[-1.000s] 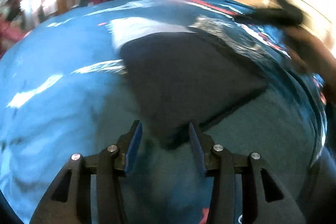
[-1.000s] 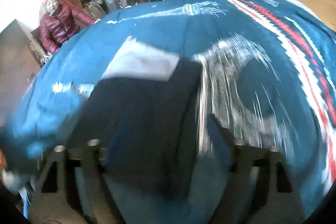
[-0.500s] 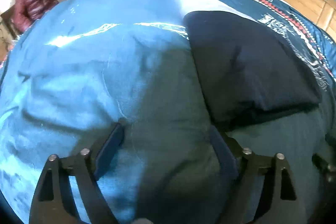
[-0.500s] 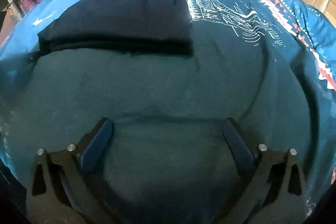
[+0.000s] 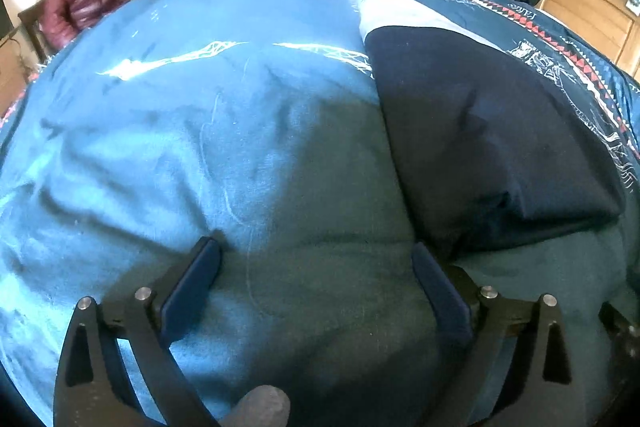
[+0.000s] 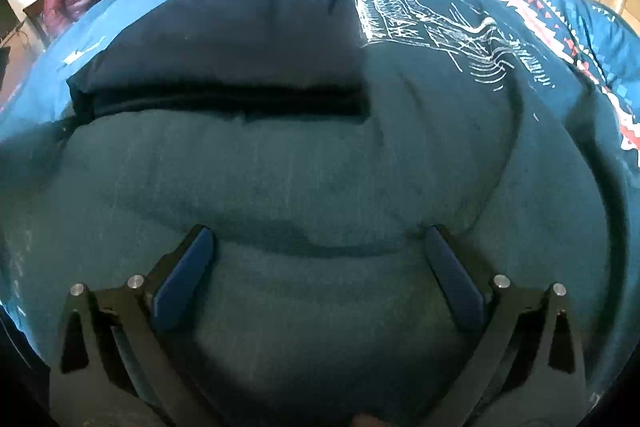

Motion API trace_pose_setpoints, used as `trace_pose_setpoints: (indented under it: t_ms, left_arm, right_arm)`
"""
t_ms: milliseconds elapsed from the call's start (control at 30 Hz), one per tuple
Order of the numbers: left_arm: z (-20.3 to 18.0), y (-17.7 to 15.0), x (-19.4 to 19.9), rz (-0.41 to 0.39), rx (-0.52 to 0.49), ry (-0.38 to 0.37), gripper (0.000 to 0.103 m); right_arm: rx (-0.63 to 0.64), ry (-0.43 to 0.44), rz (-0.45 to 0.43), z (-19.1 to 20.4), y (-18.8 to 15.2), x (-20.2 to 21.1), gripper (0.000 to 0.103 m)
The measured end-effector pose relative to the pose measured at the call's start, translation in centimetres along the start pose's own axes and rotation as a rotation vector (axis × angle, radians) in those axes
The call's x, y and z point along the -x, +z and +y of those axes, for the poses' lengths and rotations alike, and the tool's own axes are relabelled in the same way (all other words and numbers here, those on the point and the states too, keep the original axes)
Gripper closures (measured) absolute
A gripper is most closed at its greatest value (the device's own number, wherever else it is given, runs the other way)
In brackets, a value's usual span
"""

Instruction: Fold large clothes

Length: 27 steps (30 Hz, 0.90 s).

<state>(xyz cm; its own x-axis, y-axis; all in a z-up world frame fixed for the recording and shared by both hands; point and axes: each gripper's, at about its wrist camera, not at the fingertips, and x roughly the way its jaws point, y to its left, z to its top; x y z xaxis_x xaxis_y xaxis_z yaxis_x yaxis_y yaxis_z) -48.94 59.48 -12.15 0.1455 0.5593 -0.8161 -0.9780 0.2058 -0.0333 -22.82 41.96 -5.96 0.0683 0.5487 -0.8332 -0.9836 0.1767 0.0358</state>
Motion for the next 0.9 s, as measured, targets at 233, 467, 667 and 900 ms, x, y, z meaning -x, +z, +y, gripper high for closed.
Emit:
trace_pose_setpoints:
  t_ms: [233,467,667,900]
  left_arm:
    - [-0.02,0.33,-0.22,0.008,0.001,-0.004,0.003]
    - [0.27,0.21,-0.52,-0.007,0.006,-0.023,0.001]
    - [0.13,0.18,-0.63,-0.007,-0.004,-0.011,0.001]
    - [0.13,0.19,-0.62,-0.006,-0.003,-0.012,0.000]
  right_arm:
    - [-0.011,0.009,0.002,-0.05,-0.16,-0.11,0.000]
    - [-0.011,0.012,-0.003,-0.05,-0.27,-0.16,0.000]
    - [-0.010,0.017,-0.004,-0.10,-0.30,-0.15,0.000]
    - [-0.014,0.020,-0.008,-0.25,-0.16,-0.13,0.000]
